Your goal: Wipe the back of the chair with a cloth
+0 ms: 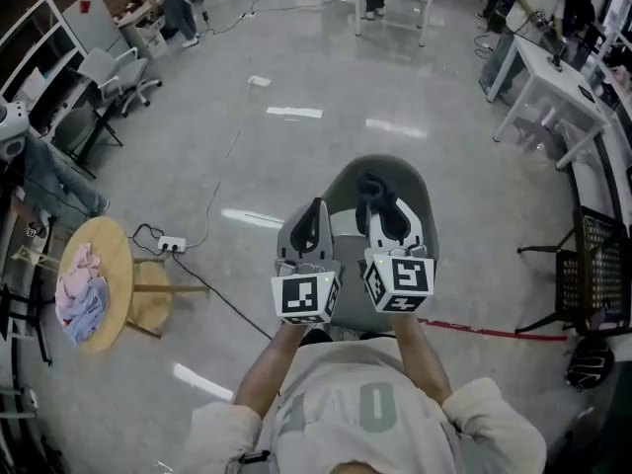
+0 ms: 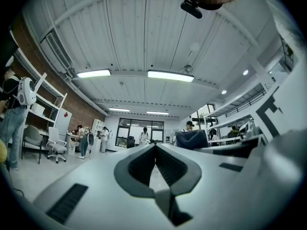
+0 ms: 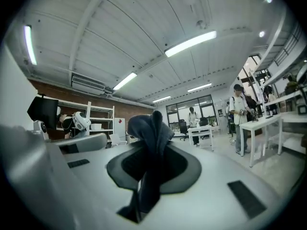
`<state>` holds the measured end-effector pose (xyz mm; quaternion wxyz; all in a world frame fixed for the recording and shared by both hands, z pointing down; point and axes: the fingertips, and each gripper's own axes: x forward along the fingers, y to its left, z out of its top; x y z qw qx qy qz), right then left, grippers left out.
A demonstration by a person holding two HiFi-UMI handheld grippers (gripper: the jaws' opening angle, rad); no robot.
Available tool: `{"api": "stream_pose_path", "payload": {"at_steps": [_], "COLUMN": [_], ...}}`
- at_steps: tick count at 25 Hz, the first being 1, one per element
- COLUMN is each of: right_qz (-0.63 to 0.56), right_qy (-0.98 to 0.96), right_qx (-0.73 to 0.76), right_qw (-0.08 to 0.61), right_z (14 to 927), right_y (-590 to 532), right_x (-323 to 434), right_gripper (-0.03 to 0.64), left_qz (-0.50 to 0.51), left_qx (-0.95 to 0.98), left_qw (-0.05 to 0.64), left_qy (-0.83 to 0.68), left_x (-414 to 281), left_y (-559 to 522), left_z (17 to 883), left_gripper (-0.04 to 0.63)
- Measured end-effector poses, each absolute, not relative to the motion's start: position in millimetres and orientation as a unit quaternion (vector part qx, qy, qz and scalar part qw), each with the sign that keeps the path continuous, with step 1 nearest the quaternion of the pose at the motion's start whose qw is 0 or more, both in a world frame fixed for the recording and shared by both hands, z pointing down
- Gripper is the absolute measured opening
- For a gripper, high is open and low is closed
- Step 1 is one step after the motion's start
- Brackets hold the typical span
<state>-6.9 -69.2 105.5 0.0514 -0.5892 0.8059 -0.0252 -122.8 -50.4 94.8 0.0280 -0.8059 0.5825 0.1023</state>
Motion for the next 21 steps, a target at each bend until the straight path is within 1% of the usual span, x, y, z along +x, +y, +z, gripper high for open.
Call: {"api": "stream_pose_path", "payload": {"at_steps": [7,11,21], "right_qz": [-0.016,-0.011,0.024], "right_qy": [0.827,0.827,0.827], "right_qx": [-0.560,-0.560,-0.559], "right_qw": [0.049,0.046,0.058], "right_z": [100.5,97.6,74.5], "right_y": [-54.2,-54.5,-57.0], "right_x": [-29.8,-17.6,10.3], "right_gripper": [0.058,0.058,0.058], "left_qz": [0.109,0.112,0.123], "left_qx": [-0.809,-0.810,-0.812], "left_qw": [0.049,0.048,0.072], "left_qy": [0.576,0.574,0.565], "left_x": [-117.3,-107.5,-83.8], "left_y": [-42.0,-42.8,-51.5], "left_z": [77.7,75.0,59.9], "left_gripper": [0.015,0.015,0.015]}}
